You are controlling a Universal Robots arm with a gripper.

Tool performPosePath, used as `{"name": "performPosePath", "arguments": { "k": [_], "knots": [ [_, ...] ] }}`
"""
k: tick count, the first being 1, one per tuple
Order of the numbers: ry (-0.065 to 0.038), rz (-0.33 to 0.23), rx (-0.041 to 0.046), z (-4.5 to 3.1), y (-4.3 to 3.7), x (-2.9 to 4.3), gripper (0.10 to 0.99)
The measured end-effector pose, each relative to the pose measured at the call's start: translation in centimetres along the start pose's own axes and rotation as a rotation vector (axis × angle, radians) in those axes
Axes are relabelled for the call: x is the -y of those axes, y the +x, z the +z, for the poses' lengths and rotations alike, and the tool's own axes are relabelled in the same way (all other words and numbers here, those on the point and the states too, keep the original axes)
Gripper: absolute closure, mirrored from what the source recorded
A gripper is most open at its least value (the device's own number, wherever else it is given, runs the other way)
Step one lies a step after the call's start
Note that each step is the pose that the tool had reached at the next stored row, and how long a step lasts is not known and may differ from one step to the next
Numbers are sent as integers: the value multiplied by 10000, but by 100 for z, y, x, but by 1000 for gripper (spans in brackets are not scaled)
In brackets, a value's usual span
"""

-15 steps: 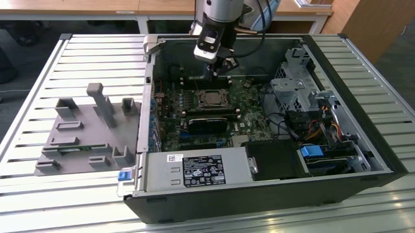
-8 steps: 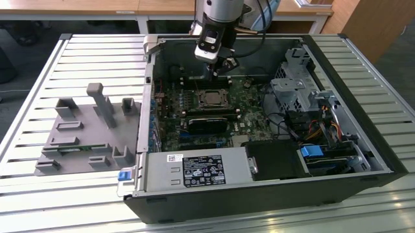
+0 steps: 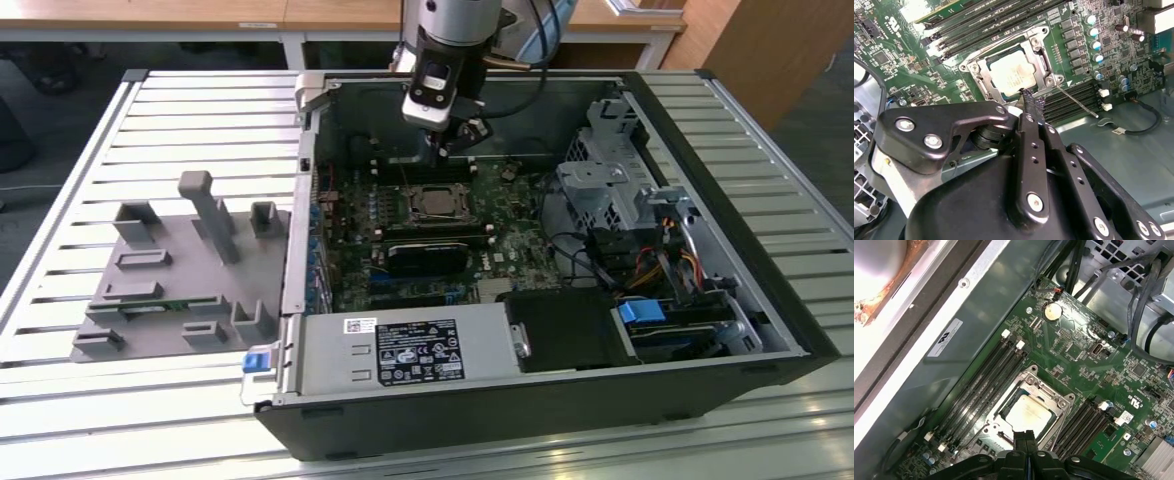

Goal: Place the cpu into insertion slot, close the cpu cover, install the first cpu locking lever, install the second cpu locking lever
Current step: 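Install the first cpu locking lever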

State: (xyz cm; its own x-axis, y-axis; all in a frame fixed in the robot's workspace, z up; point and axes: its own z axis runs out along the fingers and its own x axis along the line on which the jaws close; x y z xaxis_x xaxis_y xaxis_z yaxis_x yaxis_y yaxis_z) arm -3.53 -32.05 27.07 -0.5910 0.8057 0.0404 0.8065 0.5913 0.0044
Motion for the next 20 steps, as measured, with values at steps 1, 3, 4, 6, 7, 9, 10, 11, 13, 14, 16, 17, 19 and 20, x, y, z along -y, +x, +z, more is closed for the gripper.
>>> {"name": "performPosePath", "arguments": {
  "k": [1, 3, 4, 6, 7, 9, 10, 11, 13, 14, 16, 17, 19, 20],
  "knots": [
    [0, -26, 0, 0, 0, 0, 976],
    [4, -80, 0, 0, 0, 0, 976],
    [4, -107, 0, 0, 0, 0, 976],
    [7, -160, -1, 0, 0, 0, 976],
    [7, -186, -1, 0, 0, 0, 976],
    [9, -238, -1, 0, 0, 0, 976],
    [11, -263, -1, 0, 0, 0, 976],
    [12, -290, -1, 0, 0, 0, 976],
    [14, -339, -1, 0, 0, 0, 976],
    [15, -363, -1, 0, 0, 0, 976],
    [17, -410, -1, 0, 0, 0, 976],
    [18, -437, -2, 0, 0, 0, 976],
    [21, -486, -2, 0, 0, 0, 976],
    [21, -513, -2, 0, 0, 0, 976]
  ]
}}
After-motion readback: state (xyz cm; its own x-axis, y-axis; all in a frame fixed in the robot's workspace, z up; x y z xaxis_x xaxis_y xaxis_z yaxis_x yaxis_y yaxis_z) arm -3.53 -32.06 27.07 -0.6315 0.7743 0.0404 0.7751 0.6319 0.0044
